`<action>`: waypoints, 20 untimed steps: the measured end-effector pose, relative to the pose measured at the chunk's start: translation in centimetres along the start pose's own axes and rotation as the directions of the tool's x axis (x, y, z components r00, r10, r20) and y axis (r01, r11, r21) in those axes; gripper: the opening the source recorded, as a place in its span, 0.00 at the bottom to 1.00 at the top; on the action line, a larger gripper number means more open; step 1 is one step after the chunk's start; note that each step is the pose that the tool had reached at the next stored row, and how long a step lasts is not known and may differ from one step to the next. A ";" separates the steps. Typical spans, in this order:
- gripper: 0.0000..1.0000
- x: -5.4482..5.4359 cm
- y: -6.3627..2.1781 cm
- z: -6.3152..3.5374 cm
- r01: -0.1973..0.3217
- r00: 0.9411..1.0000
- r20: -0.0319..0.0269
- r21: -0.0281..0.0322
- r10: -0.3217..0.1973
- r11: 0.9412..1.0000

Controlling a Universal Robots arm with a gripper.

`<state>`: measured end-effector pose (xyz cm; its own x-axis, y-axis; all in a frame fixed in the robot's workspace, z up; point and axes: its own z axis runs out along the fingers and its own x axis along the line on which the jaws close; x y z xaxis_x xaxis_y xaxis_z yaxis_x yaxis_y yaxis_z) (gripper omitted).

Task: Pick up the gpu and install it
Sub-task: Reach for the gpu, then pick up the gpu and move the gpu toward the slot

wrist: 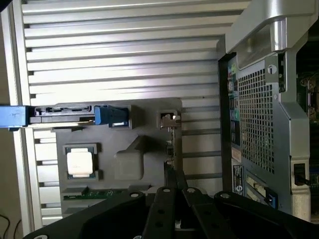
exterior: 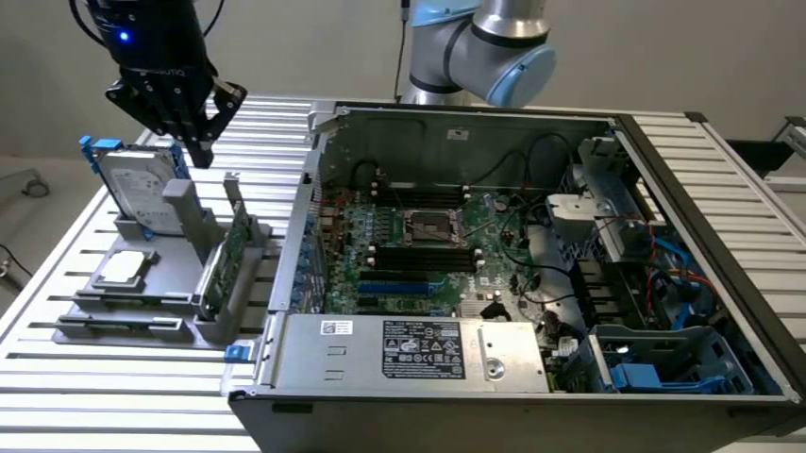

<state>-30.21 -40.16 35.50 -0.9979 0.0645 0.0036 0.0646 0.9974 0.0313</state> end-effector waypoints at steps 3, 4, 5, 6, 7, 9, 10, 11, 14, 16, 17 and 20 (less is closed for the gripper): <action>0.11 0.0 -0.08 0.03 0.012 1.000 0.000 0.004 -0.012 1.000; 0.11 0.0 -0.08 0.03 0.014 1.000 0.000 0.004 -0.014 1.000; 0.11 0.0 -0.08 0.03 0.015 1.000 0.000 0.004 -0.015 1.000; 0.11 0.0 -0.09 0.03 0.016 1.000 0.000 0.004 -0.016 1.000; 0.11 0.0 -0.09 0.03 0.017 1.000 0.000 0.004 -0.017 1.000; 0.11 0.0 -0.09 0.04 0.019 1.000 0.000 0.004 -0.019 1.000; 0.11 0.0 -0.09 0.03 0.020 1.000 0.000 0.004 -0.020 1.000; 0.11 0.0 -0.09 0.04 0.021 1.000 0.000 0.004 -0.021 1.000; 0.11 0.0 -0.09 0.04 0.025 1.000 0.000 0.004 -0.025 1.000; 0.11 0.0 -0.09 0.04 0.027 1.000 0.000 0.004 -0.027 1.000; 0.12 0.0 -0.09 0.04 0.028 1.000 0.000 0.004 -0.028 1.000; 0.24 0.0 -0.09 0.04 0.031 1.000 0.000 0.004 -0.031 1.000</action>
<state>-30.21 -40.24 35.46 -0.9994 0.0337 0.0032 0.0338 0.9991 0.0273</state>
